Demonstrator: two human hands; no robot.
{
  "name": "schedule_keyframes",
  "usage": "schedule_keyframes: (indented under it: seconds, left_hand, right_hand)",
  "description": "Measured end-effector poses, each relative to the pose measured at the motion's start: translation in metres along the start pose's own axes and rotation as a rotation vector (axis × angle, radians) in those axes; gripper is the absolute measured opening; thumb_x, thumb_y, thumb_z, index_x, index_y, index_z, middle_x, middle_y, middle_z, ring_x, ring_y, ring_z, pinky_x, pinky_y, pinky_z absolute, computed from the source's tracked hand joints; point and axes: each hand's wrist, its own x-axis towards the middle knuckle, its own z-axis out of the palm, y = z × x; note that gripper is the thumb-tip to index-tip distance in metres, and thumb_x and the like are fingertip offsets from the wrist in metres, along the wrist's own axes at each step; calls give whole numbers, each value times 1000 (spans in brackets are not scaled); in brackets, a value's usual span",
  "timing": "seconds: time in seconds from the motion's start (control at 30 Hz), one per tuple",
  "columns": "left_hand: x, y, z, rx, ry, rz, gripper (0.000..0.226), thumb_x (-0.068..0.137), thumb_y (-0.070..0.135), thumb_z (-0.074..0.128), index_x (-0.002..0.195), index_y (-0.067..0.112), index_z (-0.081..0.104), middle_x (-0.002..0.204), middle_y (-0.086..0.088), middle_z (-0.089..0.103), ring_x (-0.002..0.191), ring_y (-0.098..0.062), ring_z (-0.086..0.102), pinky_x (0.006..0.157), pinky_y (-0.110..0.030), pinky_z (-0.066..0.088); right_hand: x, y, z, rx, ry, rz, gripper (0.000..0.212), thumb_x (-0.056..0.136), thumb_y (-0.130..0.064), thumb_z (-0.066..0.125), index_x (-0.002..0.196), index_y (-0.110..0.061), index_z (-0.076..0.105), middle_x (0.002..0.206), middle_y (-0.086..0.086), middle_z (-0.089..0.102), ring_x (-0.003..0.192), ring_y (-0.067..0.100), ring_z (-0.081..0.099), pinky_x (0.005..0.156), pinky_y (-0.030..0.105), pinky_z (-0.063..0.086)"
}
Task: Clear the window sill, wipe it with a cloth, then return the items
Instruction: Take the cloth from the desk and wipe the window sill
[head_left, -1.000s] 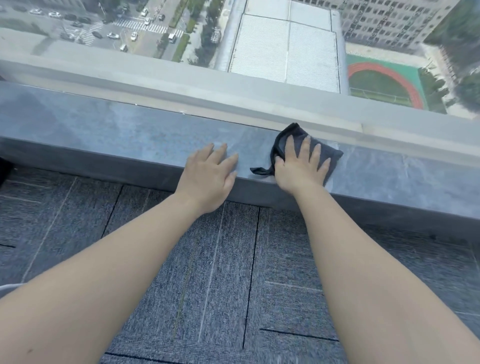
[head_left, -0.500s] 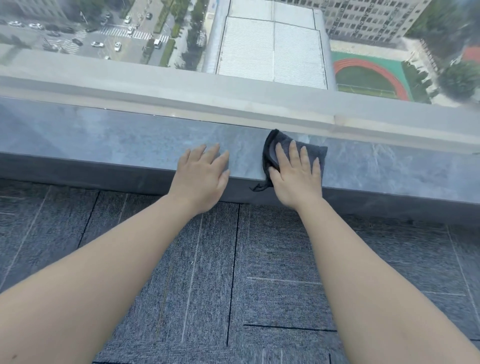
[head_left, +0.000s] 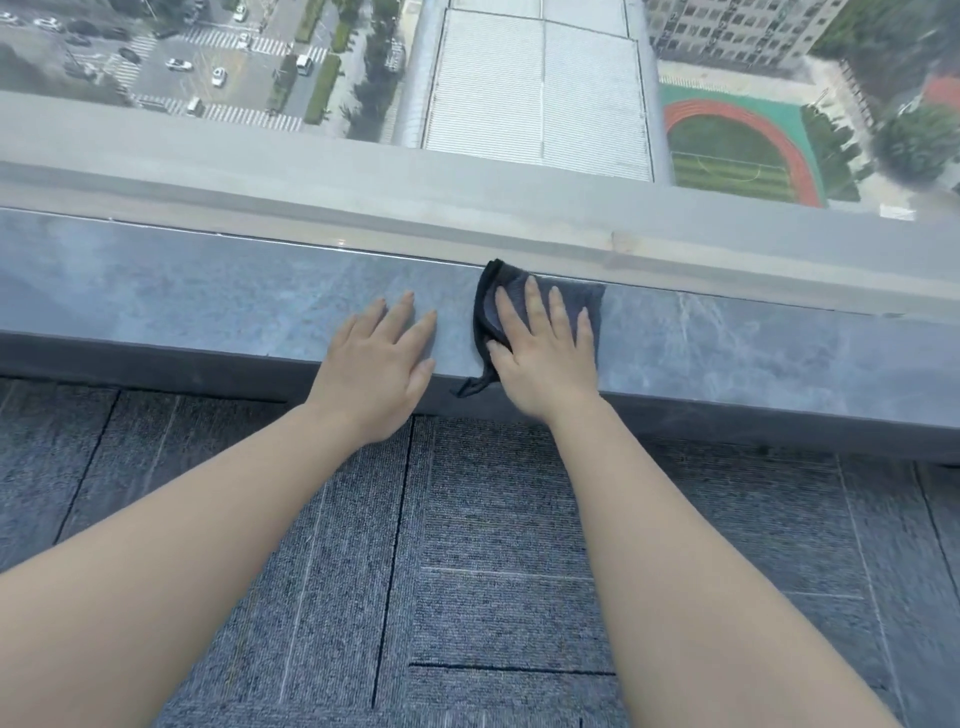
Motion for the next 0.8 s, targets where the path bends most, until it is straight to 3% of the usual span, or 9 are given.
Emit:
schedule_keyframes:
  seconds: [0.17, 0.5, 0.8]
  left_hand:
    - [-7, 20, -6, 10, -98, -17, 55, 97, 35, 26, 148, 23, 8, 161, -3, 0, 148, -27, 0, 120, -42, 4]
    - [24, 28, 0, 68, -137, 99, 55, 97, 39, 17, 148, 25, 1, 160, -1, -6, 147, -27, -7, 119, -46, -1]
    - [30, 24, -6, 58, -185, 133, 55, 97, 39, 16, 148, 26, 2, 160, -1, -5, 147, -29, -6, 119, -48, 0]
  right_hand:
    - [-23, 16, 0, 26, -76, 68, 58, 97, -44, 16, 147, -30, -10, 158, -1, -20, 146, 20, -20, 116, 43, -14]
    - [-9, 23, -11, 108, -28, 433, 58, 98, -38, 16, 148, -23, -9, 158, 5, -18, 146, 26, -14, 117, 46, -8]
    - [-26, -3, -14, 154, -67, 271, 63, 95, -9, 31, 149, -27, 3, 160, 0, -12, 147, 24, -11, 118, 46, -5]
